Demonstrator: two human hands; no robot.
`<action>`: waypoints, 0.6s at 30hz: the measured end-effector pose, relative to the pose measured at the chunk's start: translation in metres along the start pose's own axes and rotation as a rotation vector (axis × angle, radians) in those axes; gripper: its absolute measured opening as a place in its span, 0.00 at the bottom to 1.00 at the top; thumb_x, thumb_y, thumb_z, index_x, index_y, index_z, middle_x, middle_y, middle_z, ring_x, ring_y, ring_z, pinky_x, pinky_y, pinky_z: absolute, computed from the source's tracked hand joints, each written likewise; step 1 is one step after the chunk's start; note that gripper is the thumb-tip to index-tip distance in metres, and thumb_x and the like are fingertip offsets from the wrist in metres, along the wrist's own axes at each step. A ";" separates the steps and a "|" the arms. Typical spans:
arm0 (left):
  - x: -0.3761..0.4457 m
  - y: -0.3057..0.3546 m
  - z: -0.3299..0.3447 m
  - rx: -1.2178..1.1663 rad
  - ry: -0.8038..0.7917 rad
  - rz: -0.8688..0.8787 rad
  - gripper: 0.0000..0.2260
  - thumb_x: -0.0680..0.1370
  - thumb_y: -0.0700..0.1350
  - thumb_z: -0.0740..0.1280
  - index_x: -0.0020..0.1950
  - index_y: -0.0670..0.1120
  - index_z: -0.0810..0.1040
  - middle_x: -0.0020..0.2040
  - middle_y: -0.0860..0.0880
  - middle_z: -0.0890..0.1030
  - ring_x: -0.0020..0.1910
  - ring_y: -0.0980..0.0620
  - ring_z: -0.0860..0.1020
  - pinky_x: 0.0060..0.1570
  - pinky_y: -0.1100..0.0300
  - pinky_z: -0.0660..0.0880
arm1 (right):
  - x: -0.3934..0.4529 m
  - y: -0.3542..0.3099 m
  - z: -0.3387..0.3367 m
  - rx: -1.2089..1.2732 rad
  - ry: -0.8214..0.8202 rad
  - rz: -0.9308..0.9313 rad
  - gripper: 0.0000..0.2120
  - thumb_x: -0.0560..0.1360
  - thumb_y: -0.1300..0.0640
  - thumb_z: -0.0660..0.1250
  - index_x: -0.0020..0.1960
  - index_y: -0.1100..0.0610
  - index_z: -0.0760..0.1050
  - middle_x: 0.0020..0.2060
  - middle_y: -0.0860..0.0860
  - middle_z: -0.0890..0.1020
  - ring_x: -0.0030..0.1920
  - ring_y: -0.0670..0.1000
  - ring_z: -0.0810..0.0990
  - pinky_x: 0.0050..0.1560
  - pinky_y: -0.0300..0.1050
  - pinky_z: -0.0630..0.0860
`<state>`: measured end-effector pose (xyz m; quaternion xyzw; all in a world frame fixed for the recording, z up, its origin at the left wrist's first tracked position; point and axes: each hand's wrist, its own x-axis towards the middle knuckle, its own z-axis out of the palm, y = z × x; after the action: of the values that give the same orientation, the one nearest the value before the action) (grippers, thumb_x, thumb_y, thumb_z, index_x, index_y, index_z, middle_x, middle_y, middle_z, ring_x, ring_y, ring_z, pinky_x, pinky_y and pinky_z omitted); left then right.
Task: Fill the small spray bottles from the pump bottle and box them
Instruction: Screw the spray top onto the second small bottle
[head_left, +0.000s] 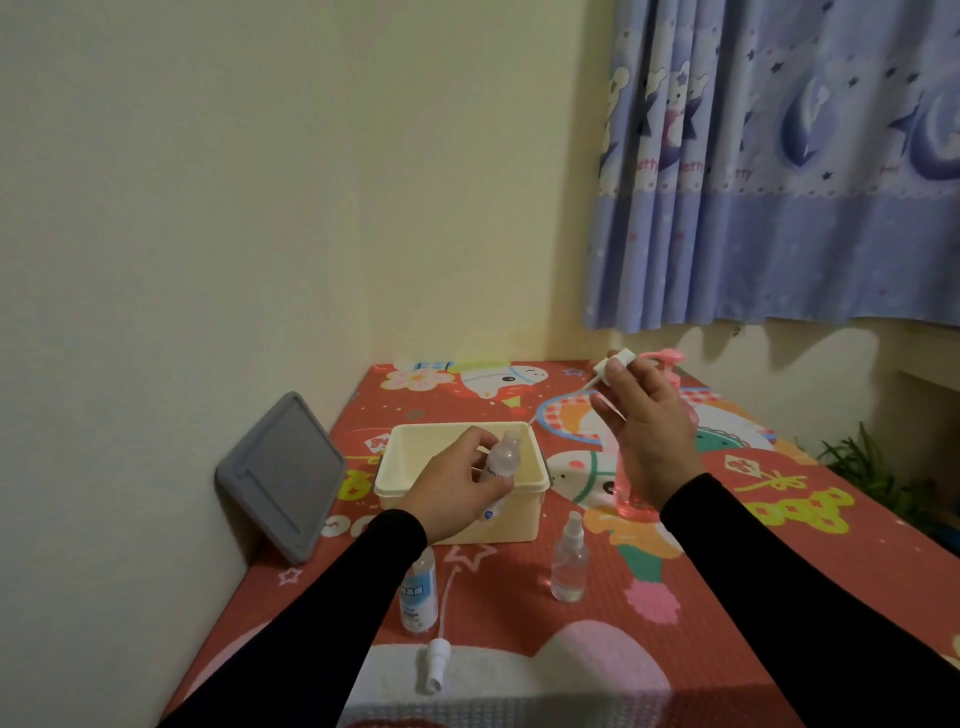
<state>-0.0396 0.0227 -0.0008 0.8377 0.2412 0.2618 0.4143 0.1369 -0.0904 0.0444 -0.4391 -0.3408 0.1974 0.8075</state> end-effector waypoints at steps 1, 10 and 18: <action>0.000 0.001 0.000 -0.003 -0.003 0.001 0.11 0.76 0.47 0.68 0.56 0.52 0.70 0.49 0.50 0.82 0.43 0.52 0.79 0.45 0.56 0.76 | 0.001 0.000 0.001 0.005 0.008 -0.001 0.10 0.78 0.54 0.65 0.57 0.57 0.77 0.50 0.51 0.82 0.53 0.48 0.80 0.55 0.44 0.77; -0.001 0.005 0.000 -0.001 -0.029 0.016 0.12 0.77 0.46 0.69 0.57 0.51 0.70 0.48 0.50 0.82 0.42 0.55 0.78 0.43 0.61 0.74 | -0.002 0.006 0.006 -0.058 -0.036 -0.007 0.10 0.78 0.56 0.65 0.57 0.60 0.76 0.46 0.50 0.82 0.50 0.47 0.80 0.55 0.46 0.76; 0.003 0.008 0.002 -0.032 -0.042 0.049 0.11 0.76 0.47 0.69 0.56 0.52 0.71 0.48 0.50 0.82 0.42 0.54 0.78 0.45 0.57 0.74 | -0.012 0.016 0.014 -0.197 -0.225 0.018 0.10 0.77 0.60 0.66 0.57 0.62 0.77 0.46 0.51 0.84 0.47 0.47 0.82 0.49 0.39 0.79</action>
<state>-0.0343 0.0190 0.0052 0.8418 0.2077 0.2579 0.4263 0.1184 -0.0810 0.0315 -0.4945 -0.4428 0.2182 0.7154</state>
